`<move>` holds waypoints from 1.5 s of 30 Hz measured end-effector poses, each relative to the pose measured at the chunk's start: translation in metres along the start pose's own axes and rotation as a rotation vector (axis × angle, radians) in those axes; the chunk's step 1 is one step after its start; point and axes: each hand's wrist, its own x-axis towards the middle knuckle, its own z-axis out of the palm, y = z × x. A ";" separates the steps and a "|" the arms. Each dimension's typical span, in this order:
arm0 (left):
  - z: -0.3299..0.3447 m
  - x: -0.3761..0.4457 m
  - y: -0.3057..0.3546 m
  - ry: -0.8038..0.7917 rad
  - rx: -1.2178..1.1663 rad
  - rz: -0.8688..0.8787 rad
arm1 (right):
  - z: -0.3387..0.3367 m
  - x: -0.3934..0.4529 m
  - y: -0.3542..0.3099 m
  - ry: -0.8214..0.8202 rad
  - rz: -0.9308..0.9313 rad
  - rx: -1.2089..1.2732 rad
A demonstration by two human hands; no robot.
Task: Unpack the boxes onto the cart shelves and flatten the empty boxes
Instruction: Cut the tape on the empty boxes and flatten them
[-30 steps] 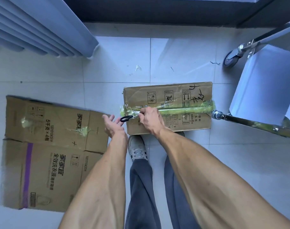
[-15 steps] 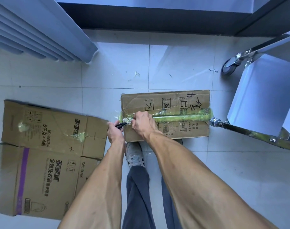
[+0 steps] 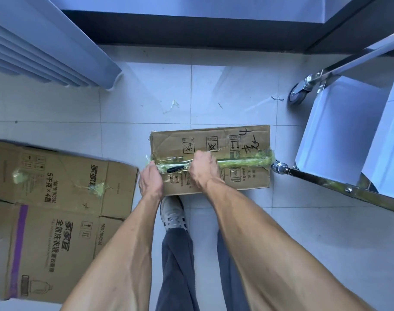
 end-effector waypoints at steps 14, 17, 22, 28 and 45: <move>0.014 -0.029 -0.017 0.182 0.545 0.404 | 0.006 0.004 -0.005 -0.025 -0.093 -0.105; 0.027 -0.039 -0.015 0.128 0.591 0.503 | -0.010 0.007 0.022 0.038 -0.019 -0.131; 0.067 -0.066 -0.003 0.016 0.625 0.604 | -0.050 0.007 0.060 0.136 0.049 -0.178; 0.102 -0.086 0.017 -0.074 0.722 0.656 | -0.083 0.010 0.094 0.202 0.135 -0.133; 0.148 -0.119 0.030 -0.045 0.823 0.555 | -0.145 0.013 0.183 0.289 0.260 -0.040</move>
